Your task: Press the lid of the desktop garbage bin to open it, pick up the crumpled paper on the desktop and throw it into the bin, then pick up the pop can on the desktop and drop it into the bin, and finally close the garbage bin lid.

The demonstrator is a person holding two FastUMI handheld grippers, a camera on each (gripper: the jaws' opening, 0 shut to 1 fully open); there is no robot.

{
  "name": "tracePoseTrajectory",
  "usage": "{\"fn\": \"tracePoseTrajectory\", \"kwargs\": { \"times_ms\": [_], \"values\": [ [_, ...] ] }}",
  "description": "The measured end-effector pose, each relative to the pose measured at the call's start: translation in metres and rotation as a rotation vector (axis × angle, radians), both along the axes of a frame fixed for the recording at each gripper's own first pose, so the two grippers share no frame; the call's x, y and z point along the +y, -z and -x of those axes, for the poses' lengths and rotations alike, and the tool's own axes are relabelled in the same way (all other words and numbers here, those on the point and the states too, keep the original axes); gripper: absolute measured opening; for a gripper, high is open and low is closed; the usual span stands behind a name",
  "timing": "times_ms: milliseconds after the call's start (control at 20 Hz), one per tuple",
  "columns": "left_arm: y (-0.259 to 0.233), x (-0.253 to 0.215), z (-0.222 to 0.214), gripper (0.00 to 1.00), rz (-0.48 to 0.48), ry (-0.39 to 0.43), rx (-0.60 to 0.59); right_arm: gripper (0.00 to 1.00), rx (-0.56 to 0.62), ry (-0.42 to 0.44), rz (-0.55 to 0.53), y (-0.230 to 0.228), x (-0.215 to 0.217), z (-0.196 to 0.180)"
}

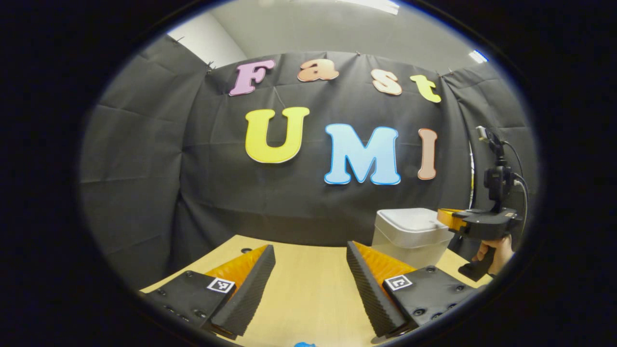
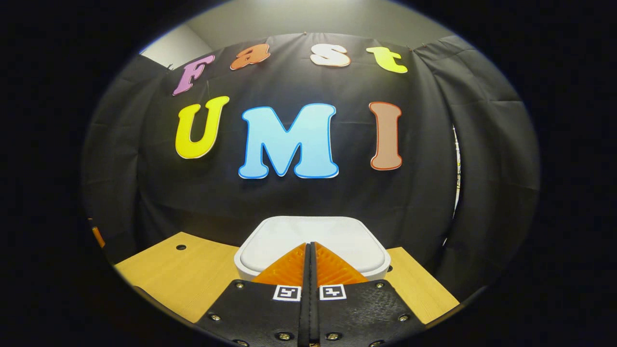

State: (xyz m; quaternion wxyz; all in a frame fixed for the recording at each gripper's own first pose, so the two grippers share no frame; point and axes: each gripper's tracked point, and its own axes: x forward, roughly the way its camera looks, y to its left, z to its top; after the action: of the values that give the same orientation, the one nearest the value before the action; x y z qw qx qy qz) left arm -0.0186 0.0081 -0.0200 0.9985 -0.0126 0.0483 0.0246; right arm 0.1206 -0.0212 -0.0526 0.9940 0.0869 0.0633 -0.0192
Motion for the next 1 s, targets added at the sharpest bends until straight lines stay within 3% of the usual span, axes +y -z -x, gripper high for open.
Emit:
{"fn": "tracePoseTrajectory", "kwargs": {
  "times_ms": [500,1000],
  "values": [
    [0.001,-0.004,-0.002,0.97,0.009,0.013,0.006,0.0,0.033,-0.003,0.016,0.013,-0.002,-0.004],
    [0.007,-0.012,-0.002,0.99,0.041,0.022,0.028,0.0,-0.015,-0.063,-0.095,0.017,-0.001,-0.004]
  ]
}}
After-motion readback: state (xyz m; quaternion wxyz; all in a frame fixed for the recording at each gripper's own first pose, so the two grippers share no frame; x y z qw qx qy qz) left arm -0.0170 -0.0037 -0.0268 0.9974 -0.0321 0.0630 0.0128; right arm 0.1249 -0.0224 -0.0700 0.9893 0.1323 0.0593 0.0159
